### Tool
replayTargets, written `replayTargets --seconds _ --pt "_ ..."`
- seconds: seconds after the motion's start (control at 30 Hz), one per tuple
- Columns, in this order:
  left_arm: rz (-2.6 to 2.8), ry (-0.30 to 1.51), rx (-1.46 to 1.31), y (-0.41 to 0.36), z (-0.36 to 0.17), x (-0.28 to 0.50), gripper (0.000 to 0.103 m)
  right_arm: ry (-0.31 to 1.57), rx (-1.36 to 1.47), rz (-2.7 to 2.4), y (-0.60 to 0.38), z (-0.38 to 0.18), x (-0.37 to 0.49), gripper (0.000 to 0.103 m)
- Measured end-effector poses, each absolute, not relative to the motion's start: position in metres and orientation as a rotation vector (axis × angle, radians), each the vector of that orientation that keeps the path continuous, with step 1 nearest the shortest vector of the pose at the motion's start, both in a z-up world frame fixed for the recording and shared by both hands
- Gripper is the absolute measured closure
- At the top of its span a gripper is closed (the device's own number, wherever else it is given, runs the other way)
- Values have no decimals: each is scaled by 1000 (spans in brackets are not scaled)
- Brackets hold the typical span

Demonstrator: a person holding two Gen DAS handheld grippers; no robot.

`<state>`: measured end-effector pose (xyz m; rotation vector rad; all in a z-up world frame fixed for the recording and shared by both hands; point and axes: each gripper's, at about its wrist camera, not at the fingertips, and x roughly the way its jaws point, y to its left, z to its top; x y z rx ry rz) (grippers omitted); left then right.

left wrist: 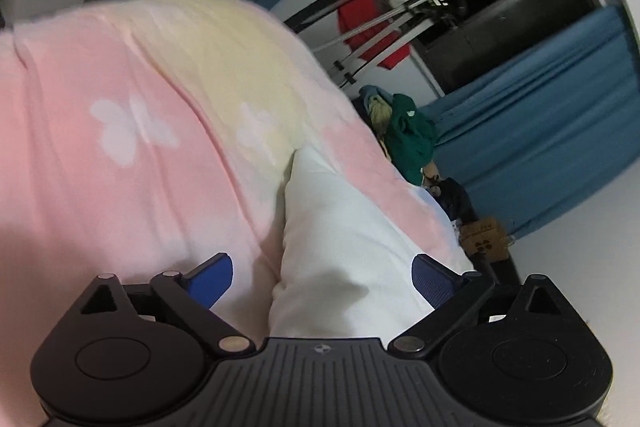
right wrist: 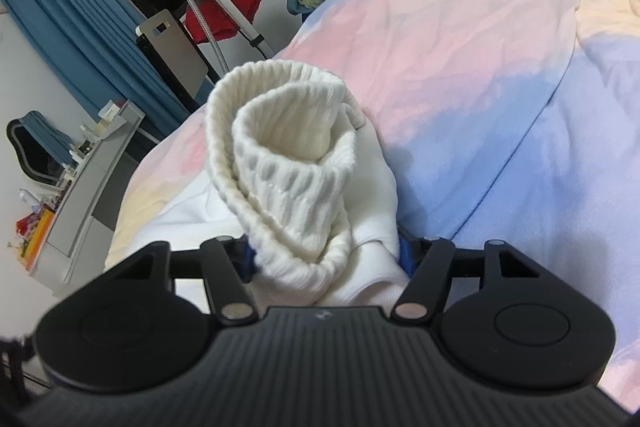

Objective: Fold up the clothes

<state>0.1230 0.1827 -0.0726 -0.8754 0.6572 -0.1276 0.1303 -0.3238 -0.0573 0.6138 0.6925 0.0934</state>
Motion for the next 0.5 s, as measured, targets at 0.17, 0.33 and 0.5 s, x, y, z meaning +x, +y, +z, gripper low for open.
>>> replayTargets --seconds 0.17,0.33,0.5 --pt "-210 764 -935 180 -96 171 8 674 620 98 -325 -54 126 39" --pt "-256 810 -966 180 -114 190 10 569 546 163 -314 -32 112 42" --pt "-269 821 -957 178 -120 192 12 588 530 163 -312 -35 116 40"
